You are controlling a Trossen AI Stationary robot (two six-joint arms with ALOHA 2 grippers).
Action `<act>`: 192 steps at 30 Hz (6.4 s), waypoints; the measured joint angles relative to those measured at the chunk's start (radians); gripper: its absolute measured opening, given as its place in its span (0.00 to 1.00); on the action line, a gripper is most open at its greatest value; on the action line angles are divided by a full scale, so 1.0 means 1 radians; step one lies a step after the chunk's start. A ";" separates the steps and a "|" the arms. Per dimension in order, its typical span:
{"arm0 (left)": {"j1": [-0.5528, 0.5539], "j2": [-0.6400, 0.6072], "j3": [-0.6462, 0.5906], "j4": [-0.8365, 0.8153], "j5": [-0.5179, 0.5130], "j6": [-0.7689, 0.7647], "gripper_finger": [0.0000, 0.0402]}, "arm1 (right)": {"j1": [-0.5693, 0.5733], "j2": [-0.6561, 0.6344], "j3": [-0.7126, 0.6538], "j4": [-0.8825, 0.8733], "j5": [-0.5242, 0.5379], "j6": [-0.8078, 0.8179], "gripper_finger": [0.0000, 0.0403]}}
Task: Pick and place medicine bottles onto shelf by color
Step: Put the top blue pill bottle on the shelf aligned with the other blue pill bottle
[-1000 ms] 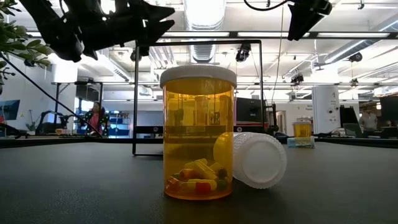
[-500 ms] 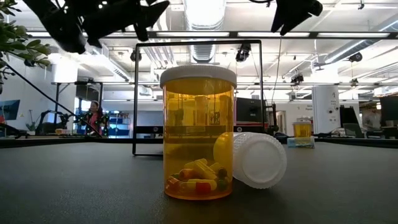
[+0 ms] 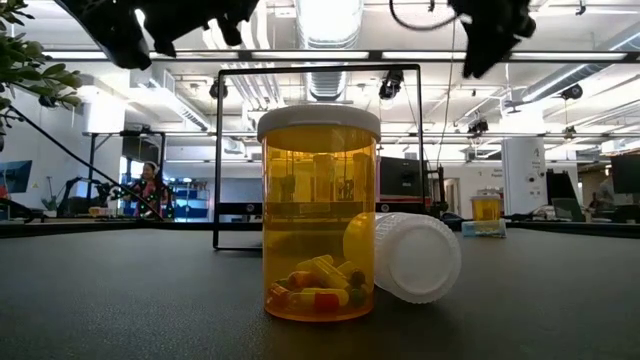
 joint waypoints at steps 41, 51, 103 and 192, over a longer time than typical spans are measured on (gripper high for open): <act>0.066 -0.218 0.012 -0.212 -0.026 0.110 0.45 | -0.425 0.062 -0.598 0.561 -0.447 -0.054 0.56; 0.068 -0.222 0.012 -0.213 -0.026 0.173 0.45 | -0.500 0.181 -0.598 0.615 -0.467 -0.159 0.56; 0.069 -0.133 0.228 -0.773 -0.136 0.099 0.45 | -0.505 0.012 -0.206 0.184 -0.680 -0.081 0.28; 0.013 0.311 0.602 -0.944 0.445 0.440 0.20 | -0.363 0.507 0.894 -0.215 -1.066 -0.294 0.33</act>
